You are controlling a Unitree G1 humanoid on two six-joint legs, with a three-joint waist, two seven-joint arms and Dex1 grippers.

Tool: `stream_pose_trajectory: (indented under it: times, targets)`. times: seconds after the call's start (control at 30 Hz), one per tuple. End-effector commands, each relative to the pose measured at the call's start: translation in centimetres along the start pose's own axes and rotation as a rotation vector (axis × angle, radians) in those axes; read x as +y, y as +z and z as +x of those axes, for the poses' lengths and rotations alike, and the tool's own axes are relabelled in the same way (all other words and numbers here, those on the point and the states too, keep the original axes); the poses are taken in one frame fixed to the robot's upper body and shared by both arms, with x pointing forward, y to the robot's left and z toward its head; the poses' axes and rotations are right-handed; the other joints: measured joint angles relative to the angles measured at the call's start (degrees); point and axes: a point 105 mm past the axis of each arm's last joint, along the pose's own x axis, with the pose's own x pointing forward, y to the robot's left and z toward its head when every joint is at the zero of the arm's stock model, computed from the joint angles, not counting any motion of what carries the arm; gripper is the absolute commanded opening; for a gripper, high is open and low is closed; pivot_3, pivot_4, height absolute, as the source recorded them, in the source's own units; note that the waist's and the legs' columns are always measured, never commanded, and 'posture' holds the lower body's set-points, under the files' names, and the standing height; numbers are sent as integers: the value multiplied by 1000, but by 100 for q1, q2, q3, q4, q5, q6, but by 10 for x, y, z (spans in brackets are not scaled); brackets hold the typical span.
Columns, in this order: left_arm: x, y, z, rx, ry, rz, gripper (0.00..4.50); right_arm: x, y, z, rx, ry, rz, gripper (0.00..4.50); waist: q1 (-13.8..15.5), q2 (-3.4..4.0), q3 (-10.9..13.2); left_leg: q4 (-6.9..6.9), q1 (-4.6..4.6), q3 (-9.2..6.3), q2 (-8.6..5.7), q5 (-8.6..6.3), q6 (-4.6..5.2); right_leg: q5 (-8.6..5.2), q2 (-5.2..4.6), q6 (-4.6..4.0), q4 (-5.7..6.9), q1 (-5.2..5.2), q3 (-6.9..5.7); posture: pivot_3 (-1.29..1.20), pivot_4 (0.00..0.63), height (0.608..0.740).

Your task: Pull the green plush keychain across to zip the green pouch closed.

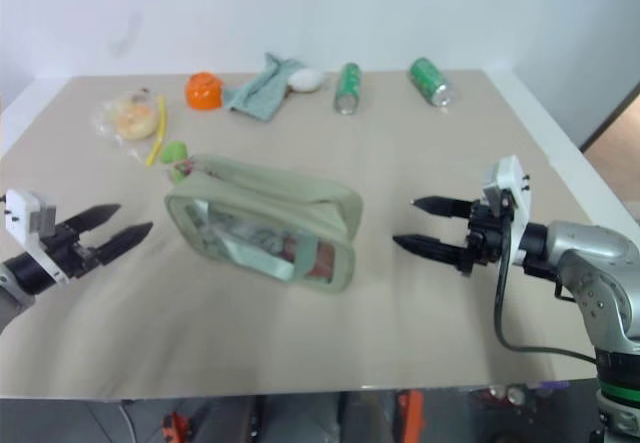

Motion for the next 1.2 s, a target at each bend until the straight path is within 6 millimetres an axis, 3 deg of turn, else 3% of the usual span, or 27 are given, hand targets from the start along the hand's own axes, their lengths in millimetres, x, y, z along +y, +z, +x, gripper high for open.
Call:
stream_pose_trajectory:
  times: [0.03,0.13,0.23,0.33,0.43,0.53,0.6,0.73,0.93,1.2]
  targets:
    - [8,20,-6,-29,4,26,4500,-7,27,3,-40,-42,-110,4482,-7,-1,1,0,0,0,0,0,0,0,0,0,0,0,0,0,150,740]
    - [11,46,-4,-66,-56,-29,4500,-32,62,8,-82,-159,-192,4482,-22,-8,18,14,-7,19,9,1,0,25,7,-12,12,-37,14,0,150,740]
    - [7,75,2,-150,-112,-46,4500,-36,91,16,-138,-168,-243,4482,-18,-16,22,17,-21,19,22,4,1,45,20,-20,14,-54,14,0,150,740]
    - [-2,89,3,-174,-184,-34,4500,-35,125,22,-221,-167,-293,4482,-18,-15,22,17,-18,24,24,8,-2,44,22,-21,14,-51,18,0,150,740]
    - [-25,97,7,-140,-306,28,4500,-19,159,38,-309,-83,-329,4482,-28,-16,25,13,-22,45,24,8,-3,47,25,-9,15,-64,42,0,150,740]
    - [-40,104,11,-135,-380,72,4500,12,173,56,-310,93,-366,4482,-32,-18,26,0,-23,52,33,8,-4,46,46,9,20,-73,67,0,150,740]
    - [-47,111,11,-160,-420,91,4500,37,171,68,-266,245,-388,4482,-32,-18,26,-9,-15,52,42,8,-3,40,55,4,21,-72,69,0,150,740]
    - [-54,119,13,-192,-457,105,4500,83,144,76,-99,554,-442,4482,-27,-17,26,-11,-10,53,65,8,-3,37,78,-5,24,-72,69,0,150,740]
    - [-70,114,8,-173,-533,110,4500,80,109,88,132,623,-519,4482,-27,-18,26,0,-3,59,74,7,-4,39,85,-41,27,-74,70,0,150,740]
    - [-92,112,10,-159,-617,150,4500,82,107,108,207,612,-581,4482,-26,-18,26,8,3,68,89,10,-8,50,104,-53,31,-79,88,0,150,740]
